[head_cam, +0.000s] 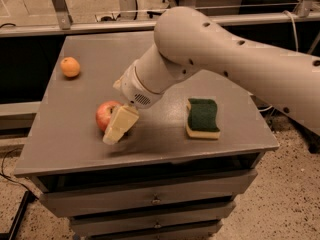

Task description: Pick apple

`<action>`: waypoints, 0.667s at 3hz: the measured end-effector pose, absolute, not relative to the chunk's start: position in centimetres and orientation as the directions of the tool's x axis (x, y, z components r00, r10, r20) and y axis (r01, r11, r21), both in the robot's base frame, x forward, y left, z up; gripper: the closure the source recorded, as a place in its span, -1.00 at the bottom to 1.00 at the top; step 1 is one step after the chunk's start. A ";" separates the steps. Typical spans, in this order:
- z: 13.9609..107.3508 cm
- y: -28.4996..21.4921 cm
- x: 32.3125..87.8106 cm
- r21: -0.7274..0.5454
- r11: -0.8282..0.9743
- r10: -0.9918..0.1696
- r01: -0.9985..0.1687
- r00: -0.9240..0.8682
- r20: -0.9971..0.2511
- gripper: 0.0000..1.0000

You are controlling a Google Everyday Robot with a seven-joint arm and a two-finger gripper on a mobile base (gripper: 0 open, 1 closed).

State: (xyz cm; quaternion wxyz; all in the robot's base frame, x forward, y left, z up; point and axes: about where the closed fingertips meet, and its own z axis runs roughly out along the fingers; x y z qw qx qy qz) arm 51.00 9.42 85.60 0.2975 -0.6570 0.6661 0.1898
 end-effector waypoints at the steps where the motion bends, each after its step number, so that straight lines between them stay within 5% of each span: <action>1: 85.6 9.2 51.0 -0.134 0.075 -0.749 -0.988 0.033 -0.661 -0.24; 2: 87.9 8.4 51.5 -0.163 0.096 -0.718 -0.982 0.045 -0.695 0.25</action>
Offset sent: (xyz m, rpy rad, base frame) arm 0.0172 -0.0251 0.0597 0.1471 -0.0839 -0.0475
